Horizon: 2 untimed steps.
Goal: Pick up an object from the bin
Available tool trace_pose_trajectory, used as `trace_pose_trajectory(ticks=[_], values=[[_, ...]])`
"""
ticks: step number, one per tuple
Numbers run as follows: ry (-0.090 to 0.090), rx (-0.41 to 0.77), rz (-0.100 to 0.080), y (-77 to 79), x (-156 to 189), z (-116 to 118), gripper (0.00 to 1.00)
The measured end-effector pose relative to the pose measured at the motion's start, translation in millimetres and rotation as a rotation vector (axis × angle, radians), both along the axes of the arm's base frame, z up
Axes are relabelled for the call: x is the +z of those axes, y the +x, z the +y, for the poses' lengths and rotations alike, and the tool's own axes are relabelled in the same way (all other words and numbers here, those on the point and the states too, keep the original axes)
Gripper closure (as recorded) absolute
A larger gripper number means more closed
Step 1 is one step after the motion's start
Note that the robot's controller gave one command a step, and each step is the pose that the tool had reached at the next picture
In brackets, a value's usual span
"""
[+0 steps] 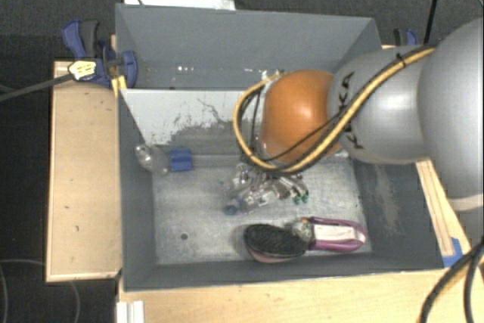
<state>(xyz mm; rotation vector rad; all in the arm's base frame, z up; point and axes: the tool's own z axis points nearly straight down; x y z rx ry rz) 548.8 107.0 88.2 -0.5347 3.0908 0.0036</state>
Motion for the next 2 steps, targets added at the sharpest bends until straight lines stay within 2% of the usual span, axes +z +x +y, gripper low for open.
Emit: trace_pose_trajectory(ticks=[1, 2], values=[[-0.002, -0.087, 0.004, -35.1, 50, -16, 1.00], [-0.002, 0.059, -0.003, -46.2, 140, -16, 1.00]])
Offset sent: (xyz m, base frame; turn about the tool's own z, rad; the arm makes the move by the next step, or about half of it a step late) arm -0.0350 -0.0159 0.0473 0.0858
